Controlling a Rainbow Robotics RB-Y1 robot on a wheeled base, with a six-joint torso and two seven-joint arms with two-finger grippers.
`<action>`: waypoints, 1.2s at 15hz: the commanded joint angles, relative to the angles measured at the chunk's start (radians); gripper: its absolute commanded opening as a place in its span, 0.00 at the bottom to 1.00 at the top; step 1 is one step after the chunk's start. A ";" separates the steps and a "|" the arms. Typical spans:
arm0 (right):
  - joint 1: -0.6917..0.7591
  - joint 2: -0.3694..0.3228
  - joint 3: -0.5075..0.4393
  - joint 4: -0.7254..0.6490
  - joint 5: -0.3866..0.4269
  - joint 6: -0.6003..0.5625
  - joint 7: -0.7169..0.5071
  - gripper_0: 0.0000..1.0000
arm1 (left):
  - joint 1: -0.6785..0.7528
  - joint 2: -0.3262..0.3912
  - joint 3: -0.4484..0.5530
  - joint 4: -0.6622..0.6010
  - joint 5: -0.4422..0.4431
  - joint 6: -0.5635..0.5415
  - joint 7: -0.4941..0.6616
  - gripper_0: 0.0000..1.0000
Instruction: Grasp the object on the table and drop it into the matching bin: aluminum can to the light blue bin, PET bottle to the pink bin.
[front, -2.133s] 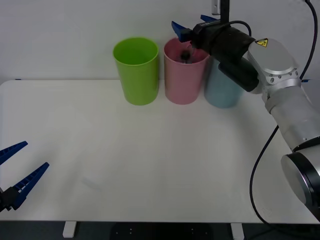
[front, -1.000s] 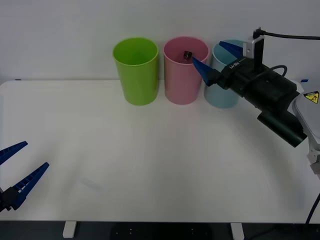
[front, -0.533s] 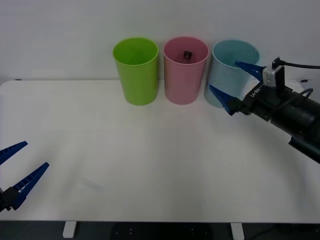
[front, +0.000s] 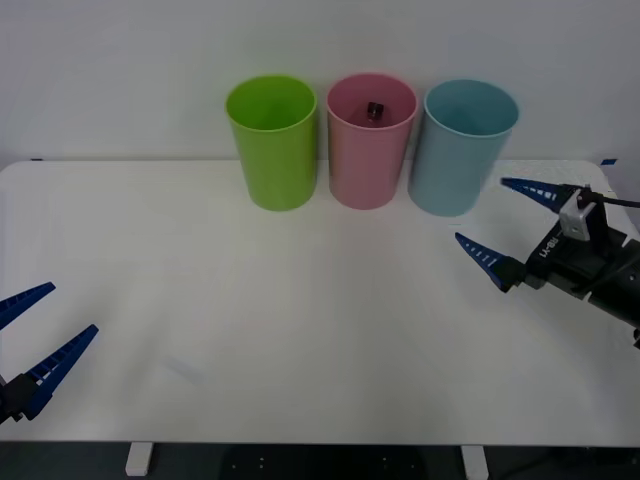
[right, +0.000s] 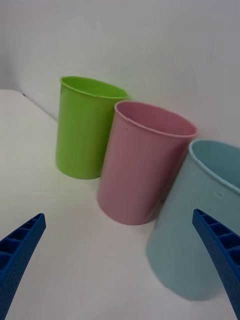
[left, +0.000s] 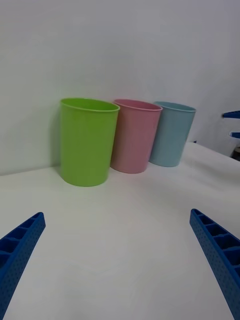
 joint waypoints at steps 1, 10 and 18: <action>0.047 0.009 -0.072 -0.001 -0.003 -0.102 0.005 1.00 | 0.000 0.000 0.000 0.000 0.000 0.000 0.000 1.00; 0.205 0.019 -0.126 -0.064 -0.101 -0.172 -0.002 1.00 | 0.000 0.000 0.000 0.000 0.000 0.000 0.000 1.00; 0.260 0.020 -0.129 -0.074 -0.114 -0.206 0.002 1.00 | 0.000 0.000 0.000 0.000 0.000 0.000 0.000 1.00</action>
